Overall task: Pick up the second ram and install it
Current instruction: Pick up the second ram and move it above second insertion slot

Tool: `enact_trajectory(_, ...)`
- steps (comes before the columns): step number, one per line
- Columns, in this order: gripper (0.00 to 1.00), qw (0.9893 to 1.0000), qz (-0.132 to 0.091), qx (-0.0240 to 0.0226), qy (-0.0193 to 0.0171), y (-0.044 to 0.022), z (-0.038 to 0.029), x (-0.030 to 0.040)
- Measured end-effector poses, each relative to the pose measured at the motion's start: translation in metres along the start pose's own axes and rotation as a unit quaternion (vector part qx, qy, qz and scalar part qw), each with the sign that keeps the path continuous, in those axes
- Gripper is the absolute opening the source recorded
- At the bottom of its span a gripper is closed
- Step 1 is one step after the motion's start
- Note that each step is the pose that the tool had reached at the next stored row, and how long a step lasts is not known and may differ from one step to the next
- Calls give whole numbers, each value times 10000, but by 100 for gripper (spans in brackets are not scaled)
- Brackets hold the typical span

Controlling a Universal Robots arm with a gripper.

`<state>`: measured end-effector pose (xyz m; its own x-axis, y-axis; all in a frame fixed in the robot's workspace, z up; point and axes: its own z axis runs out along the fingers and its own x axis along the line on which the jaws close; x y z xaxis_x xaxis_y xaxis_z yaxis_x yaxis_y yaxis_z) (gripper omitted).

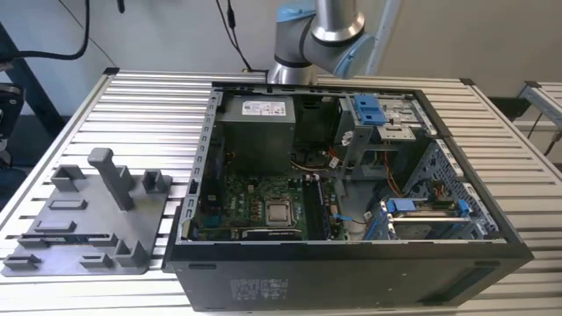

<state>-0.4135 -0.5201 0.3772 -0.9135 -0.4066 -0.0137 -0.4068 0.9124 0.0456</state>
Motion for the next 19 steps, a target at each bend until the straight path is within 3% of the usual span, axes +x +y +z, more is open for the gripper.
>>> enact_trajectory(4, 11, 9994, -354, 8, 22, 2, 0, 1)
enact_trajectory(7, 11, 9981, -618, 21, 41, 1, 0, 2)
enact_trajectory(11, 11, 9951, -984, 19, 58, 2, 0, 2)
enact_trajectory(15, 11, 9909, -1345, 22, 78, 1, 0, 2)
enact_trajectory(19, 11, 9878, -1555, 22, 83, 1, 0, 2)
